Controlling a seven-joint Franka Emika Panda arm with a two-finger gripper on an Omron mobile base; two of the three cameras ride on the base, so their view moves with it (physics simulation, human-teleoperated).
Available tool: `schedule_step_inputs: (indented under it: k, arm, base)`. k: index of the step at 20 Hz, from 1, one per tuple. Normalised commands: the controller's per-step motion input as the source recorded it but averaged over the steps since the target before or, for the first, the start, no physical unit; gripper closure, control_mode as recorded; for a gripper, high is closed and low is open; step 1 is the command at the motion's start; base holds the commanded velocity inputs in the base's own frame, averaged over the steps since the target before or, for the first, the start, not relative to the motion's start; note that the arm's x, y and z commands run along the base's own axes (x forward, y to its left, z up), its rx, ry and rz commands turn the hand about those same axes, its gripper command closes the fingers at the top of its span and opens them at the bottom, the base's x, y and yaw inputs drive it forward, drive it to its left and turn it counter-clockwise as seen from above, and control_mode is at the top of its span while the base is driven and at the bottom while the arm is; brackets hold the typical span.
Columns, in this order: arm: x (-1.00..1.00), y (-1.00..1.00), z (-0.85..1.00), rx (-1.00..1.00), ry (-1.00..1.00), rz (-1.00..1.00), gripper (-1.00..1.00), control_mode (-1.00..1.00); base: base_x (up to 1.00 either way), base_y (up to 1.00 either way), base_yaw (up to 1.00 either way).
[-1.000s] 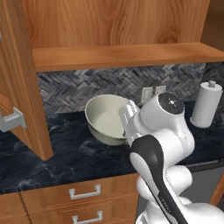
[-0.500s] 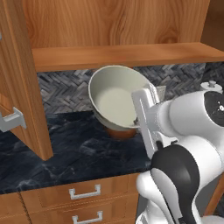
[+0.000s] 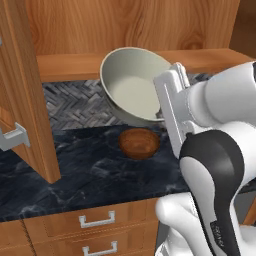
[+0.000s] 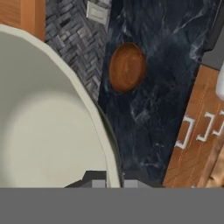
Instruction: Open the cabinet. Pick the bowls from the counter and place them in the cabinet. Then close the cabinet.
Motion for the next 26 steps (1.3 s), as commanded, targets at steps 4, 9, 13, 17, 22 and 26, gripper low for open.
schedule_step_inputs:
  k: [4,9,13,17,22,26]
  arm:
    - [0.59,0.0,0.01,0.0,-0.04,0.03,1.0,-1.0]
    - [0.64,0.0,0.0,0.0,-0.03,0.04,1.0,-1.0]
    - [0.64,0.0,0.0,0.0,-0.04,0.04,1.0,-1.0]
    - [0.44,0.0,0.01,0.0,-0.09,0.02,1.0,-1.0]
    - [0.33,0.06,0.05,0.0,-0.07,0.0,1.0,-1.0]
    - [0.37,0.11,0.17,-0.01,0.0,0.0,1.0,-1.0]
  base:
    - [0.0,0.0,0.0]
    - [0.0,0.0,0.0]
    - [0.0,0.0,0.0]
    - [0.0,0.0,0.0]
    - [0.0,0.0,0.0]
    - [0.0,0.0,0.0]
